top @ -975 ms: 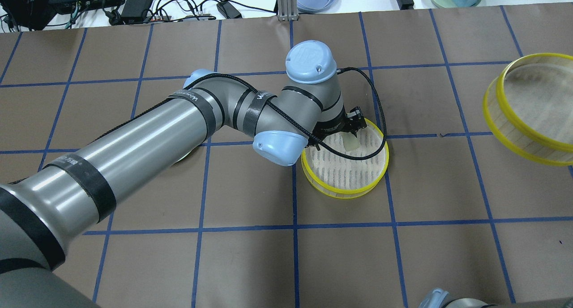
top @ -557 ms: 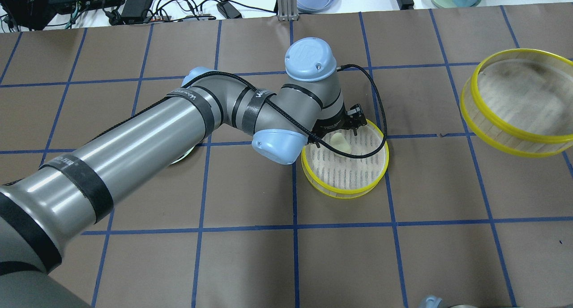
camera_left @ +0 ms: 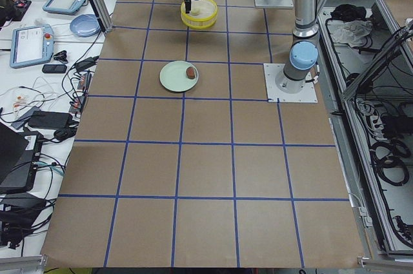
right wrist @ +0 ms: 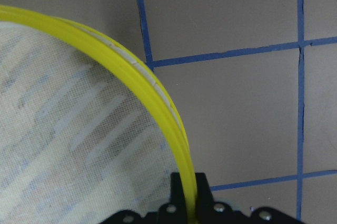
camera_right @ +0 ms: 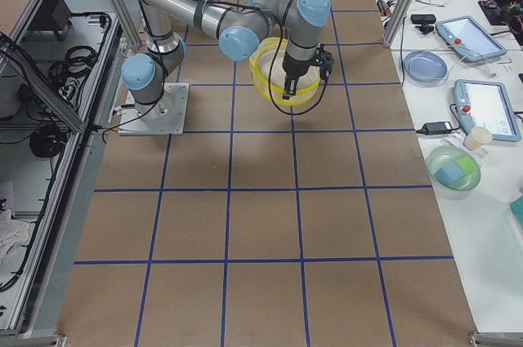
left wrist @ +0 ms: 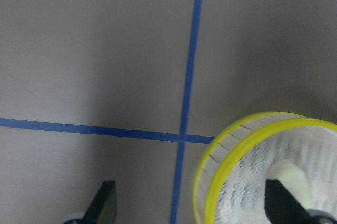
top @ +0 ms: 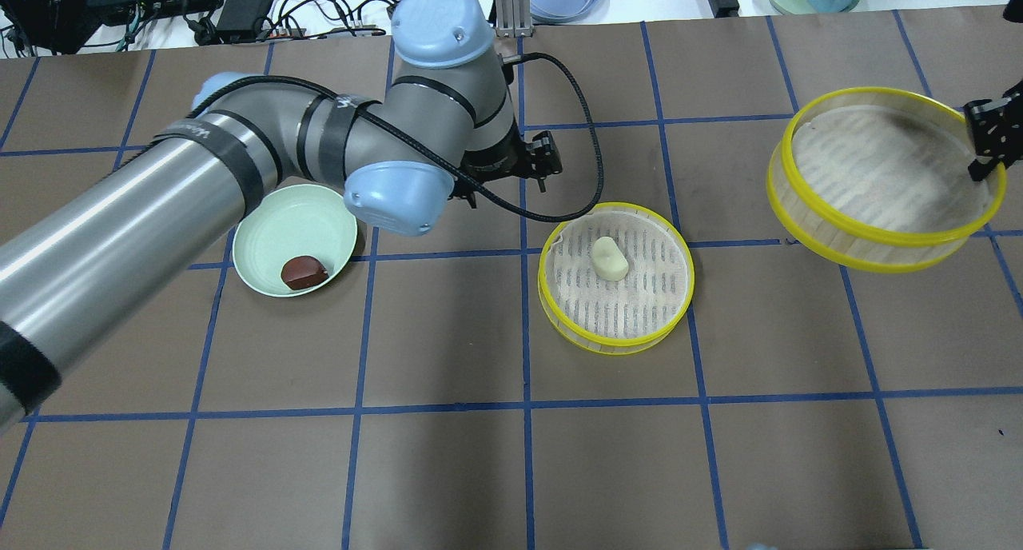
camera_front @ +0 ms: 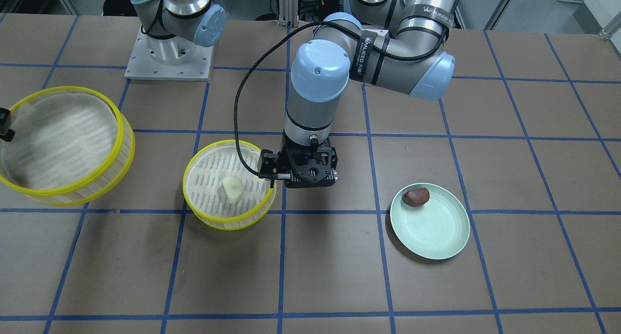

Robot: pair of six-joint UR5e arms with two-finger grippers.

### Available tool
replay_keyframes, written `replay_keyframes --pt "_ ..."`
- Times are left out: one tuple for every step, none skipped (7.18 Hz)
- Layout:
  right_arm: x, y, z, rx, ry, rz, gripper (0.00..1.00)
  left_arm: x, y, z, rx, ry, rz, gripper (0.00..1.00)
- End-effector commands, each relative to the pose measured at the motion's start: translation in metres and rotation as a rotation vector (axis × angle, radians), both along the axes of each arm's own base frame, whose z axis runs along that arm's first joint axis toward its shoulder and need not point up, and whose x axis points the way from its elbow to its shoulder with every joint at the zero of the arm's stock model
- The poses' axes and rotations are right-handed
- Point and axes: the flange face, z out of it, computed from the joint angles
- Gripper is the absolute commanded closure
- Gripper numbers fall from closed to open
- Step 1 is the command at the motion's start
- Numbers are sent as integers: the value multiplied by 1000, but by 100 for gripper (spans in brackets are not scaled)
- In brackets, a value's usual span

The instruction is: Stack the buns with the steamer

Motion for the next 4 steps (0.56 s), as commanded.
replay_keyframes --pt "69 -6 -19 28 -3 -36 100 73 -20 12 12 -103 45 0" --pt "107 -5 -33 35 4 -43 100 118 -33 7 34 -98 113 0" --pt "141 -5 -42 24 21 -83 100 154 -34 -13 76 -99 76 0" --pt "185 -2 -53 19 30 -100 100 181 -34 -26 99 -108 63 0"
